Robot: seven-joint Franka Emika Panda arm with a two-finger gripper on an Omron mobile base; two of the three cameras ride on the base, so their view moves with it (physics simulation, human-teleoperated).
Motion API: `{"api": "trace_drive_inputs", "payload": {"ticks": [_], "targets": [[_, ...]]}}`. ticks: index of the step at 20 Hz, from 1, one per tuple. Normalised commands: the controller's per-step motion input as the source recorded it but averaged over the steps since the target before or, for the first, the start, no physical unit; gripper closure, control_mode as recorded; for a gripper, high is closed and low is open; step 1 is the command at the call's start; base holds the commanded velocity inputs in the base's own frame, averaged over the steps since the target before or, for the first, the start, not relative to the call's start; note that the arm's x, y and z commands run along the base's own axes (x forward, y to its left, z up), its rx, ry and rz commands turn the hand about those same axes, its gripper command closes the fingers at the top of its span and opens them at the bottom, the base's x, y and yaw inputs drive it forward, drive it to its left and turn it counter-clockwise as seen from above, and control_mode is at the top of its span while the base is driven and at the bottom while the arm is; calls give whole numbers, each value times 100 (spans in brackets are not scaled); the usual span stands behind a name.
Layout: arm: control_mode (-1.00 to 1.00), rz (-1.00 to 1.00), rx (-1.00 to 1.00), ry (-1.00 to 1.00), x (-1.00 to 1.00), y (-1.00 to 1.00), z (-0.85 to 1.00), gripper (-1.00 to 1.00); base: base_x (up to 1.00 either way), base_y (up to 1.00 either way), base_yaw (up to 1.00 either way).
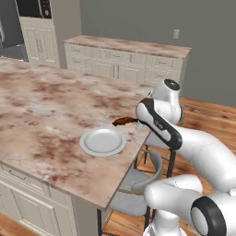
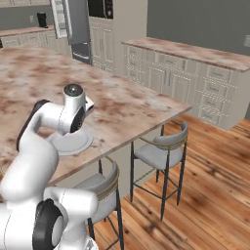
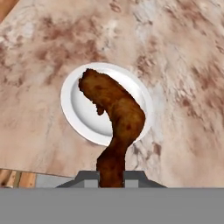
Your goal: Take the cheese, chicken drumstick, and onion from the fridge and place them on the plate on the dining counter to create an appetizer plate.
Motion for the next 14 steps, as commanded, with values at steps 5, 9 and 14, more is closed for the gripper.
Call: {"api": "trace_drive_inputs", "payload": {"ticks": [5, 9, 14], "targets": [[-100, 3, -1, 2, 38, 35, -52, 100, 0, 0, 0], [-100, 0, 0, 3, 48, 21, -44, 100, 0, 0, 0], [-100, 0, 0, 3, 51, 8, -44, 100, 0, 0, 0]]}}
